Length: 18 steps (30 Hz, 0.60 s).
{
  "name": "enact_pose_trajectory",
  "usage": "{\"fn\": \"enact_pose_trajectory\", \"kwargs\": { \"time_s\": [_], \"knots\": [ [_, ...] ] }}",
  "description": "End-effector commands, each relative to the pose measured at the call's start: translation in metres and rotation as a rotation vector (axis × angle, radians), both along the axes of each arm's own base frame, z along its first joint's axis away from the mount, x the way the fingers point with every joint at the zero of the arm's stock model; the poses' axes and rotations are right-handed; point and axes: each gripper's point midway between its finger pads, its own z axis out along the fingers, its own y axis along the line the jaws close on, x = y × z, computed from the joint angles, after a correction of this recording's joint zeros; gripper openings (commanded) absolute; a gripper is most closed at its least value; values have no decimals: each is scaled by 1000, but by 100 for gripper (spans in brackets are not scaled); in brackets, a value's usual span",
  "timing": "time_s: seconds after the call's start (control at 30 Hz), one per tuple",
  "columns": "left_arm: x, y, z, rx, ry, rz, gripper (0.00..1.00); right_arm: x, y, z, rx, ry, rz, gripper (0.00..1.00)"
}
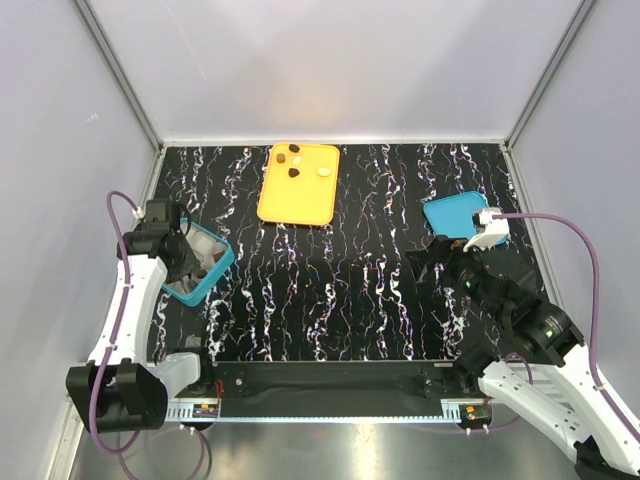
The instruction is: Pack the chocolate
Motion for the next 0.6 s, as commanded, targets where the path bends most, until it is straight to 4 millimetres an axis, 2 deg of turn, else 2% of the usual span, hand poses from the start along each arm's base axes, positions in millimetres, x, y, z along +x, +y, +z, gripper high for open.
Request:
{"fn": "enact_pose_trajectory", "kwargs": {
  "time_s": [0.0, 0.13, 0.37, 0.57],
  "knots": [
    [4, -3, 10, -18, -53, 2, 34, 2, -2, 4, -7, -20, -9, 100],
    [-1, -3, 17, -20, -77, 2, 35, 1, -2, 3, 3, -15, -9, 100],
    [-6, -5, 14, -31, -57, -1, 36, 0, 4, 3, 22, -6, 8, 100],
    [-8, -2, 16, -13, -50, 3, 41, -1, 1, 4, 23, -11, -1, 100]
  ]
}}
